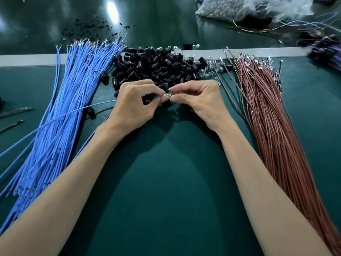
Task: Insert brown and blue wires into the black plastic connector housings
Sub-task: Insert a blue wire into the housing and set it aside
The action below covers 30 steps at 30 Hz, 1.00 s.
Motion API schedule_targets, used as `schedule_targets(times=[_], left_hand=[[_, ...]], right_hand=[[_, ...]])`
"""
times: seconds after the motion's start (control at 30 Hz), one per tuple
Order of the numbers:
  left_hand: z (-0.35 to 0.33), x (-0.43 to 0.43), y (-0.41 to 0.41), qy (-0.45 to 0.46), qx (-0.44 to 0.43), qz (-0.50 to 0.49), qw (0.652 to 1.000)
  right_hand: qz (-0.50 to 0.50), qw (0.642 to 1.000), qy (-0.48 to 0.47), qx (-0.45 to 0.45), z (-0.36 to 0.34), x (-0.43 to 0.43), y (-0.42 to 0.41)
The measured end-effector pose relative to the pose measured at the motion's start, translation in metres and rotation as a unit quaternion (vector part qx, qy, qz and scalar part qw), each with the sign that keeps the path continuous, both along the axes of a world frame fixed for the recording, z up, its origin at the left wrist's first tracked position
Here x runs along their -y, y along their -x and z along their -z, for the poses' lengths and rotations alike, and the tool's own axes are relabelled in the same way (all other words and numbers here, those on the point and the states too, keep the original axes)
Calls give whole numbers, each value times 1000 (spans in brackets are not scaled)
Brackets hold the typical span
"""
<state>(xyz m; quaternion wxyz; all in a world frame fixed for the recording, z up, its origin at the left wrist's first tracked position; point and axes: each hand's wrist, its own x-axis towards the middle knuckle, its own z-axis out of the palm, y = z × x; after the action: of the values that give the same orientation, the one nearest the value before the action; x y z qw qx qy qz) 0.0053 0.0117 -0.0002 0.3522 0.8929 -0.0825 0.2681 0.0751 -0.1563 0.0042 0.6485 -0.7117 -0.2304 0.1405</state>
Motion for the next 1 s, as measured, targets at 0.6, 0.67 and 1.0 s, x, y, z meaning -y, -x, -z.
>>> schedule_targets(times=[0.6,0.67,1.0], left_hand=[[-3,1,2,4,-14,-3,1000],[-4,0,2,17,-23,-4,1000],[-8,1,3,151,-77,4,986]], right_hand=[[-2,993,56,106,1,-3,4],[12,990,60,130,3,-3,5],[53,981,51,182,4,-9,6]])
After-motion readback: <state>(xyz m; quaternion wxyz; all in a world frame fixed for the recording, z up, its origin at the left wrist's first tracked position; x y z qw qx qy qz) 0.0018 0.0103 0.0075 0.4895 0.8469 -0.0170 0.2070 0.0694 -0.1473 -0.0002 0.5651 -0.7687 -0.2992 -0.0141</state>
